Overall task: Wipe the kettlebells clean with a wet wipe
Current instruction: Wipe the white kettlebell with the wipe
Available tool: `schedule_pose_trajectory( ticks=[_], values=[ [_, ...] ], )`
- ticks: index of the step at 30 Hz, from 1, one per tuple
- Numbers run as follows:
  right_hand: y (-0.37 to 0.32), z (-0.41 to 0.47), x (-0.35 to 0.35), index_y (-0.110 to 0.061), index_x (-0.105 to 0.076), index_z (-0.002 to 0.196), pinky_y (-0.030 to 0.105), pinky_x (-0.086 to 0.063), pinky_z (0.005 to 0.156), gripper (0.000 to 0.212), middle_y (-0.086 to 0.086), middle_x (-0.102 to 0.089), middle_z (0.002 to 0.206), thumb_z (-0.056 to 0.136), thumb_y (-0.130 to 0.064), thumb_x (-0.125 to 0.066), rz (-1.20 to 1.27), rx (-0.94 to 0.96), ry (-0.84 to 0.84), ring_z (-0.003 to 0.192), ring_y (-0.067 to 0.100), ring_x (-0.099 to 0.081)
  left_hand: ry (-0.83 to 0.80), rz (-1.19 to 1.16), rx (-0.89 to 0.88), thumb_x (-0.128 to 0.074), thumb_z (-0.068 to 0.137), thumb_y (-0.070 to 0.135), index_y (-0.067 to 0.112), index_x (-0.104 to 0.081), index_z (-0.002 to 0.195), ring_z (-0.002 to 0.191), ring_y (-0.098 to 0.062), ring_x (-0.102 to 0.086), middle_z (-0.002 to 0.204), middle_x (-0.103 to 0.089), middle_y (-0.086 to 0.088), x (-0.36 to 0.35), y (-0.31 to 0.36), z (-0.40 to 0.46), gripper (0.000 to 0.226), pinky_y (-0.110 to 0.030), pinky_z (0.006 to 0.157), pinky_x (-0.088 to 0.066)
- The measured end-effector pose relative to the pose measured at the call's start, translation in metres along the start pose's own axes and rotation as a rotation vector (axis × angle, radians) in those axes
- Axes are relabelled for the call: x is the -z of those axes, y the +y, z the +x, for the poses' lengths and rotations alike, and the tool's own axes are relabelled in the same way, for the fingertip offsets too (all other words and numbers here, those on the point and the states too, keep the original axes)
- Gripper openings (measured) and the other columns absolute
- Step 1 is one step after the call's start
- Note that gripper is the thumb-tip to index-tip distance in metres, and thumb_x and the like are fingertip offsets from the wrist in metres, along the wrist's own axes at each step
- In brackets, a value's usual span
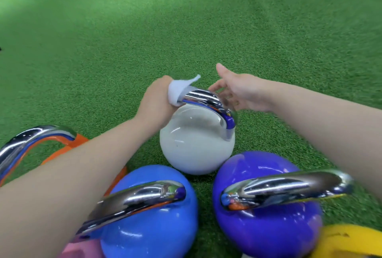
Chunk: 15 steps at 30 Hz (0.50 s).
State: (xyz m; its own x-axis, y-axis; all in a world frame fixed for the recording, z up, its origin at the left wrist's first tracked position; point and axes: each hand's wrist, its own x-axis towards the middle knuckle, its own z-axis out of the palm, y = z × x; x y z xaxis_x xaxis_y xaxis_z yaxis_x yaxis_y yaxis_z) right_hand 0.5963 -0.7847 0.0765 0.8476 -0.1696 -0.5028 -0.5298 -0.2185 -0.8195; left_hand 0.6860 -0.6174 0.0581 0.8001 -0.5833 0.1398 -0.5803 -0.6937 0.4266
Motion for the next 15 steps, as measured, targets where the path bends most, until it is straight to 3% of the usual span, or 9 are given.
schedule_pose_trajectory(
  ticks=[2, 4, 6, 9, 11, 13, 15],
  values=[
    [-0.004, -0.011, 0.002, -0.019, -0.059, 0.103, 0.044, -0.042, 0.099, 0.061, 0.011, -0.061, 0.114, 0.092, -0.063, -0.018, 0.021, 0.02, 0.022, 0.108, 0.027, -0.056, 0.025, 0.208, -0.272, -0.06, 0.078, 0.015, 0.014, -0.054, 0.084, 0.084, -0.033, -0.055, 0.08, -0.053, -0.005, 0.005, 0.007, -0.006, 0.009, -0.033, 0.064, -0.029],
    [-0.007, -0.027, 0.004, -0.019, -0.058, 0.106, 0.046, -0.037, 0.104, 0.058, 0.009, -0.059, 0.119, 0.094, -0.06, -0.019, 0.016, 0.049, 0.068, 0.11, 0.026, -0.056, 0.024, 0.188, -0.445, -0.058, 0.074, 0.002, 0.0, -0.057, 0.109, 0.103, -0.04, -0.054, 0.105, -0.058, -0.021, 0.006, 0.015, -0.023, 0.035, -0.034, 0.085, -0.033],
    [-0.01, -0.045, 0.006, -0.019, -0.057, 0.114, 0.044, -0.038, 0.103, 0.055, 0.007, -0.058, 0.122, 0.096, -0.056, -0.02, -0.062, 0.101, 0.137, 0.108, 0.023, -0.057, -0.007, 0.105, -0.438, -0.052, 0.074, -0.004, -0.005, -0.051, 0.121, 0.116, -0.038, -0.049, 0.121, -0.053, -0.024, 0.008, 0.031, -0.044, 0.048, -0.033, 0.098, -0.031],
    [-0.009, -0.085, 0.007, -0.02, -0.057, 0.114, 0.039, -0.043, 0.098, 0.045, 0.003, -0.059, 0.121, 0.098, -0.048, -0.025, -0.117, 0.199, 0.249, 0.104, 0.017, -0.059, -0.035, -0.011, -0.451, -0.052, 0.073, -0.005, -0.004, -0.046, 0.128, 0.124, -0.034, -0.044, 0.13, -0.049, -0.02, 0.011, 0.059, -0.078, 0.056, -0.023, 0.102, -0.021],
    [-0.001, -0.113, 0.004, -0.021, -0.059, 0.108, 0.037, -0.045, 0.097, 0.038, 0.0, -0.062, 0.113, 0.098, -0.043, -0.031, -0.029, 0.261, 0.332, 0.1, 0.014, -0.061, -0.029, -0.072, -0.477, -0.037, 0.07, 0.008, -0.01, -0.048, 0.125, 0.122, -0.036, -0.045, 0.127, -0.05, -0.025, 0.018, 0.072, -0.1, 0.059, -0.021, 0.102, -0.019],
    [0.01, -0.142, -0.006, -0.021, -0.063, 0.101, 0.037, -0.048, 0.095, 0.028, -0.001, -0.066, 0.105, 0.097, -0.036, -0.04, 0.022, 0.297, 0.432, 0.097, 0.014, -0.063, -0.042, -0.168, -0.477, -0.023, 0.062, 0.027, -0.01, -0.047, 0.126, 0.122, -0.03, -0.043, 0.128, -0.049, -0.024, 0.023, 0.077, -0.12, 0.077, -0.016, 0.103, -0.017],
    [0.024, -0.168, -0.017, -0.024, -0.064, 0.087, 0.041, -0.049, 0.091, 0.016, -0.001, -0.069, 0.093, 0.092, -0.028, -0.049, -0.011, 0.361, 0.551, 0.094, 0.019, -0.065, 0.001, -0.225, -0.491, -0.024, 0.065, 0.026, -0.011, -0.047, 0.125, 0.121, -0.021, -0.038, 0.127, -0.049, -0.024, 0.025, 0.081, -0.137, 0.073, -0.008, 0.104, -0.013]
  ],
)
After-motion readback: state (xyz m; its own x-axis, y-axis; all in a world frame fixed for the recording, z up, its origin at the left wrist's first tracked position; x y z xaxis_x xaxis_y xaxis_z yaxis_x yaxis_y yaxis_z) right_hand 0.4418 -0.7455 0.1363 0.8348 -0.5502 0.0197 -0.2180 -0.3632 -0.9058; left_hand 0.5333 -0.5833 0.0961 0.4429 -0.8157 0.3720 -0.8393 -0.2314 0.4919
